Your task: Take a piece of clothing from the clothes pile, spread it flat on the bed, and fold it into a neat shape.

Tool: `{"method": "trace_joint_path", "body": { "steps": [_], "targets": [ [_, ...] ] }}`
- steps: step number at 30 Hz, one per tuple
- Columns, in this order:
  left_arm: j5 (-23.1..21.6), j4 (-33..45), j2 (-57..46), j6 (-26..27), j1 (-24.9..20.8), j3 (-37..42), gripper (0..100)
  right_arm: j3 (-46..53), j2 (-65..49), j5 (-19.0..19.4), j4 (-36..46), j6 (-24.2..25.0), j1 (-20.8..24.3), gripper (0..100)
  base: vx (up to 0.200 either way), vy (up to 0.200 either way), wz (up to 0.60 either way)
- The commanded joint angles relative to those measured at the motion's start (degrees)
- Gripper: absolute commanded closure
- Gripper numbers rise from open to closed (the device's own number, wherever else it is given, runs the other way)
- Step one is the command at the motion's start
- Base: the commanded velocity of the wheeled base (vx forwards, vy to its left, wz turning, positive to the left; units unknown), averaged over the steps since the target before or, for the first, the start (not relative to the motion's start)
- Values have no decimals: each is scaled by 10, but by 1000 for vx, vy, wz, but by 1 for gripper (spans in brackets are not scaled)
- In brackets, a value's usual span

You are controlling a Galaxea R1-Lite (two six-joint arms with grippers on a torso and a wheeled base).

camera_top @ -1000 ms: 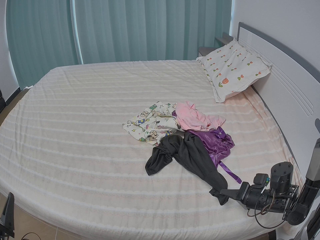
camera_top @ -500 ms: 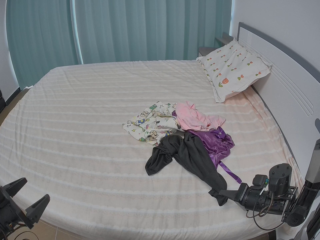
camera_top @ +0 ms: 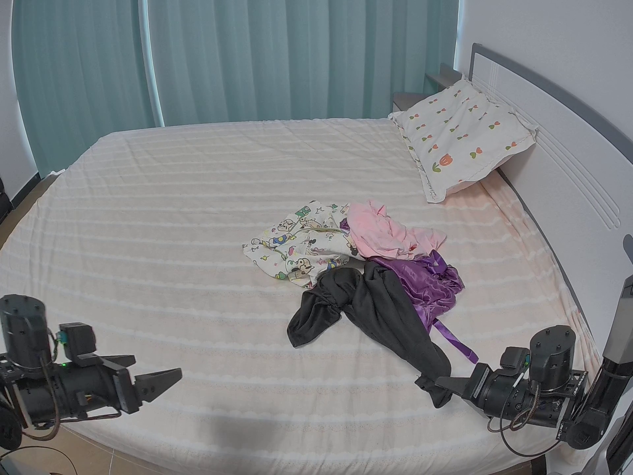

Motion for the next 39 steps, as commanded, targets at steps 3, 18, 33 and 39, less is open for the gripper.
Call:
{"method": "trace_joint_path", "body": {
  "steps": [3, 18, 33, 39],
  "targets": [
    [87, -69, 238, -135, -129, -54, 0, 10, -4, -15, 1, 1, 1, 100, 0, 0, 0],
    [244, -227, 562, -277, -205, -219, 0, 10, 4, -26, -5, 2, 3, 100, 0, 0, 0],
    [255, -240, 681, -276, -202, -376, 0, 10, 4, -28, -6, 2, 5, 100, 0, 0, 0],
    [225, -200, 725, -266, -197, -449, 0, 10, 25, -40, -14, 2, 11, 100, 0, 0, 0]
  ]
}}
